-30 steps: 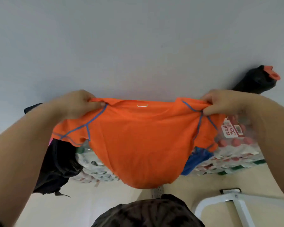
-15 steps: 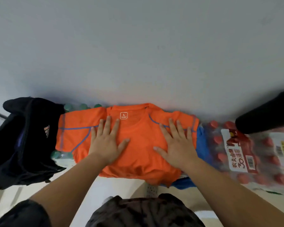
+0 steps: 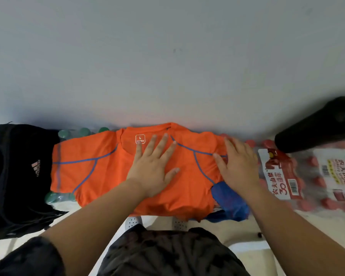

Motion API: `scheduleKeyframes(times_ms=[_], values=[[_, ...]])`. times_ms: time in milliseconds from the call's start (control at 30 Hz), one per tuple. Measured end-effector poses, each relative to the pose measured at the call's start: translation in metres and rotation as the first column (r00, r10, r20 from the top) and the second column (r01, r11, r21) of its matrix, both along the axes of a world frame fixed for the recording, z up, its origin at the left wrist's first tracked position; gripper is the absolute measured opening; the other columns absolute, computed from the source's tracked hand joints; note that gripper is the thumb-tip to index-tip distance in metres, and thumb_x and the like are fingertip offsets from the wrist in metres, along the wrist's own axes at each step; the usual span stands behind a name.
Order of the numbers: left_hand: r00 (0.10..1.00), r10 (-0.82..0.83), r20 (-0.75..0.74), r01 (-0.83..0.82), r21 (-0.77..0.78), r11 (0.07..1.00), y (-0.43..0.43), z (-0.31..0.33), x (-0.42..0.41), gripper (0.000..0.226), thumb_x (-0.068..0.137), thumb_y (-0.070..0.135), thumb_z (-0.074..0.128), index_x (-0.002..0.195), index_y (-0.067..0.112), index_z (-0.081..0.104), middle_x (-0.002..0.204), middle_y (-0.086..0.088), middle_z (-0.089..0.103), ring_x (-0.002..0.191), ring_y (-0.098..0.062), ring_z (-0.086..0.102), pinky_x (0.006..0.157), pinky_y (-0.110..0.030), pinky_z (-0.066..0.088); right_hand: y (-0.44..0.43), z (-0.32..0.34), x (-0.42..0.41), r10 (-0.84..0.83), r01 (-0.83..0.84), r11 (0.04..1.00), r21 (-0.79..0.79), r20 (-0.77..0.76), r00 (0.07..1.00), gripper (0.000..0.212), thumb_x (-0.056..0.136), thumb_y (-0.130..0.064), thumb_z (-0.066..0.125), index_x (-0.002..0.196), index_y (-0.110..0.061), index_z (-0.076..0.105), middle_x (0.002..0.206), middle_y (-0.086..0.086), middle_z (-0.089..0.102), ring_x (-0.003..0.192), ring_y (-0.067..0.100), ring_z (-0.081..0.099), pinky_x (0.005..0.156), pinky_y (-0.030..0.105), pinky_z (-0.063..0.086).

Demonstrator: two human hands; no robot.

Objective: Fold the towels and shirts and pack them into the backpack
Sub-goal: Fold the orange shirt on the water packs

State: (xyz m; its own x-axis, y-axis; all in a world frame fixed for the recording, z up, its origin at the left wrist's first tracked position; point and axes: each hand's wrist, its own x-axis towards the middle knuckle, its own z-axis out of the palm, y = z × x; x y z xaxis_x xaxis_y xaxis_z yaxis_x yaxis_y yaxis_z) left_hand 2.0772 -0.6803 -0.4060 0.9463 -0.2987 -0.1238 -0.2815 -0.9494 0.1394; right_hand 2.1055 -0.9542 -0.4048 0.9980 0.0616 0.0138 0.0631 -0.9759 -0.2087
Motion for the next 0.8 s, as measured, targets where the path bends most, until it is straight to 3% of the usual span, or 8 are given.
scheduleKeyframes(times_ms=[67,167,233,333,467,567,700,800], values=[[0.998,-0.039,-0.043,0.039,0.012,0.999,-0.010,-0.005,0.007,0.083,0.089,0.075,0.012,0.160,0.033,0.002,0.168,0.002,-0.006,0.154,-0.030,-0.006,0.119,-0.062,-0.001,-0.002,0.003,0.010,-0.036,0.036,0.999,-0.034,0.000,0.999,0.070,0.093,-0.060,0.038,0.144,-0.013,0.048,0.140,0.012,0.053,0.126,0.037,0.047,0.104,0.053,0.041],[0.993,-0.054,-0.102,0.061,0.061,0.996,-0.013,-0.018,0.012,0.089,0.085,0.080,0.009,0.159,0.034,-0.004,0.167,0.004,-0.015,0.154,-0.030,-0.013,0.119,-0.064,-0.004,-0.001,0.007,0.028,-0.047,0.030,0.992,-0.123,-0.139,0.989,0.069,0.091,-0.058,0.052,0.148,-0.020,0.043,0.146,0.009,0.045,0.133,0.036,0.039,0.108,0.052,0.035],[0.993,-0.070,-0.094,0.079,0.088,0.993,-0.011,-0.023,0.012,0.090,0.084,0.081,0.012,0.159,0.034,-0.005,0.166,0.004,-0.019,0.153,-0.031,-0.014,0.118,-0.064,-0.005,0.000,0.006,0.038,-0.066,0.044,0.992,-0.120,-0.186,0.980,0.065,0.087,-0.061,0.058,0.143,-0.028,0.049,0.144,0.007,0.044,0.132,0.035,0.039,0.108,0.050,0.033],[0.994,-0.078,-0.078,0.084,0.071,0.994,-0.010,-0.024,0.011,0.091,0.085,0.083,0.016,0.159,0.035,-0.005,0.166,0.003,-0.020,0.153,-0.031,-0.013,0.118,-0.064,-0.005,-0.001,0.004,0.043,-0.057,0.056,0.998,-0.010,-0.111,0.992,0.038,0.081,-0.054,0.071,0.112,-0.031,0.068,0.128,0.002,0.053,0.121,0.032,0.047,0.100,0.046,0.038],[0.996,-0.065,-0.060,0.068,0.051,0.996,-0.010,-0.025,0.012,0.094,0.085,0.084,0.019,0.160,0.033,-0.004,0.166,0.003,-0.018,0.154,-0.029,-0.009,0.119,-0.064,-0.003,-0.004,0.004,0.042,-0.015,0.020,0.992,0.127,-0.041,0.999,0.016,0.081,-0.038,0.076,0.083,-0.026,0.066,0.101,-0.003,0.060,0.104,0.030,0.053,0.089,0.044,0.042],[0.999,-0.034,-0.043,0.035,0.030,0.999,-0.009,-0.024,0.014,0.096,0.084,0.085,0.019,0.160,0.031,-0.003,0.167,0.001,-0.013,0.154,-0.029,-0.008,0.119,-0.064,0.001,-0.012,0.011,0.043,-0.004,0.016,0.942,0.336,-0.035,0.999,0.017,0.088,-0.031,0.070,0.081,-0.025,0.056,0.078,-0.006,0.058,0.081,0.025,0.057,0.074,0.041,0.048],[0.998,0.005,-0.057,-0.004,0.019,1.000,-0.010,-0.021,0.022,0.100,0.080,0.088,0.019,0.158,0.032,-0.008,0.167,0.001,-0.011,0.154,-0.028,-0.011,0.120,-0.064,-0.002,-0.027,0.023,0.045,-0.115,0.157,0.872,0.464,-0.118,0.986,0.015,0.091,-0.024,0.069,0.085,-0.020,0.055,0.071,-0.008,0.058,0.066,0.011,0.055,0.057,0.020,0.039],[0.998,0.011,-0.066,-0.007,0.062,0.998,-0.016,-0.021,0.028,0.106,0.076,0.092,0.018,0.158,0.031,-0.011,0.167,0.001,-0.016,0.153,-0.028,-0.015,0.119,-0.064,-0.005,-0.029,0.028,0.043,-0.220,0.359,0.699,0.618,-0.292,0.931,0.020,0.081,-0.014,0.078,0.091,-0.019,0.062,0.075,-0.003,0.062,0.059,0.008,0.058,0.049,0.012,0.040]])
